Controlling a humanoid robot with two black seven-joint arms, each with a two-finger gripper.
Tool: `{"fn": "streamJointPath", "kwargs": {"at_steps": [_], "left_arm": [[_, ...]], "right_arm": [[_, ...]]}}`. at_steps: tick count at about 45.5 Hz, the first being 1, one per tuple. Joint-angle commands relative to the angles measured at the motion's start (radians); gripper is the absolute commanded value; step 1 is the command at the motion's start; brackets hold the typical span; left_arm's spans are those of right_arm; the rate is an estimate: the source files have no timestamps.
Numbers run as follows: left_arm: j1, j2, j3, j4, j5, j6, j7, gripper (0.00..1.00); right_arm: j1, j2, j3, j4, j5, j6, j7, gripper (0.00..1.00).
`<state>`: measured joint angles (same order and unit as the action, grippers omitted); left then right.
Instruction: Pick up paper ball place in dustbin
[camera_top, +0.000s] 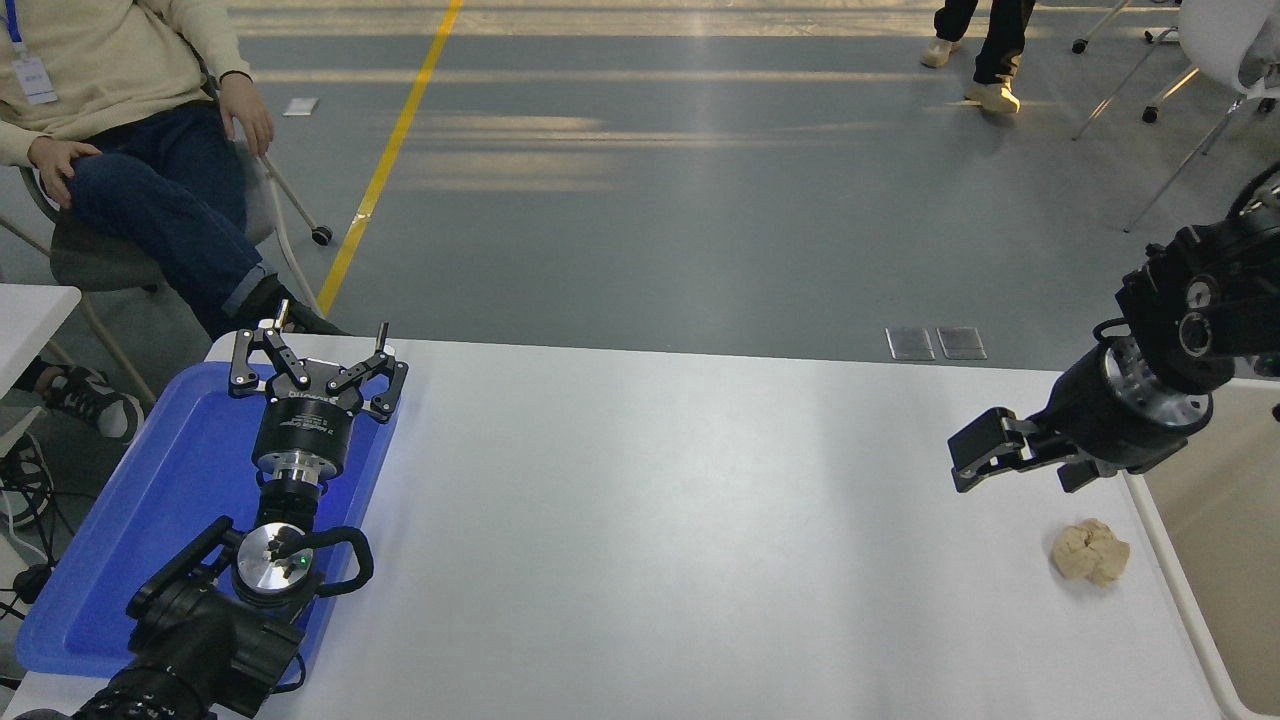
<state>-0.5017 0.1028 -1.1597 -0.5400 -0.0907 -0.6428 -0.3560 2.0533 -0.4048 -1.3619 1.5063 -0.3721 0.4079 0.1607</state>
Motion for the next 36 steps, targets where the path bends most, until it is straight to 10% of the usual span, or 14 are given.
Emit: {"fn": "streamJointPath", "kwargs": {"at_steps": [1, 36], "left_arm": [[0.0, 0.0, 0.0, 0.0, 0.0, 0.0, 0.0, 1.0], [0.0, 0.0, 0.0, 0.0, 0.0, 0.0, 0.0, 1.0]], "right_arm": [[-0.142, -0.026, -0.074, -0.115, -0.117, -0.141, 0.0, 1.0], [-0.665, -0.049, 0.001, -0.521, -0.145, -0.411, -0.003, 1.0]]}}
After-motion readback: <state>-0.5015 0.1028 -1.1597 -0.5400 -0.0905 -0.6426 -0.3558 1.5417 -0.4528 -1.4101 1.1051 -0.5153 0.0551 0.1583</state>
